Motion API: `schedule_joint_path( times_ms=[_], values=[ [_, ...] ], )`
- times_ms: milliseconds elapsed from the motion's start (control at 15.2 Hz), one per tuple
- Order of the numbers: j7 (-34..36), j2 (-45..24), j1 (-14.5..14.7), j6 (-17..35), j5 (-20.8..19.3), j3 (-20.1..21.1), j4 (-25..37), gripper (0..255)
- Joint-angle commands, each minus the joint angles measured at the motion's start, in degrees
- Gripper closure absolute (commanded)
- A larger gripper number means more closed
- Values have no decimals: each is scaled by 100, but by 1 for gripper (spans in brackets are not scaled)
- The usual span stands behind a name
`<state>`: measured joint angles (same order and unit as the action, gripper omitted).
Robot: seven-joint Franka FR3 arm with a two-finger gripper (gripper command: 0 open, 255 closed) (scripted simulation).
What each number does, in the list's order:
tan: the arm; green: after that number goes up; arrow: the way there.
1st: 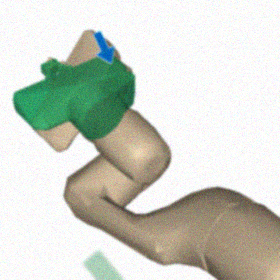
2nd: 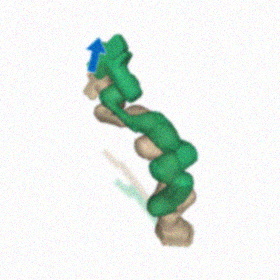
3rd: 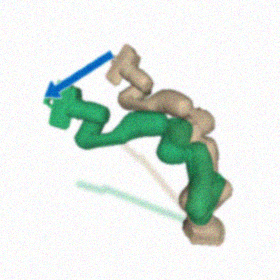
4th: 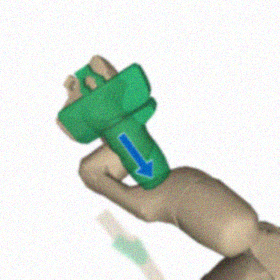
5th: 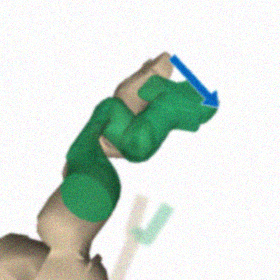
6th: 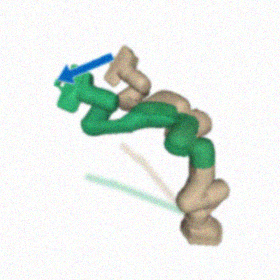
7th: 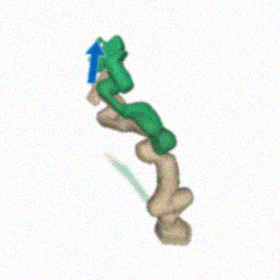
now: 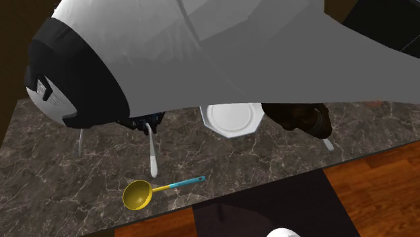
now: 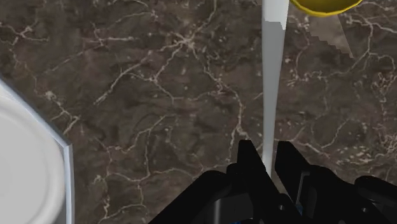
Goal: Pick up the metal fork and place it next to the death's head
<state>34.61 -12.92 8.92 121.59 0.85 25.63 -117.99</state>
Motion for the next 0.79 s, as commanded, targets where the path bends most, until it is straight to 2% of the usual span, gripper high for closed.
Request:
schedule_joint_path(
  times_ms=[0, 726],
  values=[
    [-23, 93, -17, -134, 43, 11, 47, 255],
    [-94, 518, -72, -913, 227, 47, 436, 255]
  ],
)
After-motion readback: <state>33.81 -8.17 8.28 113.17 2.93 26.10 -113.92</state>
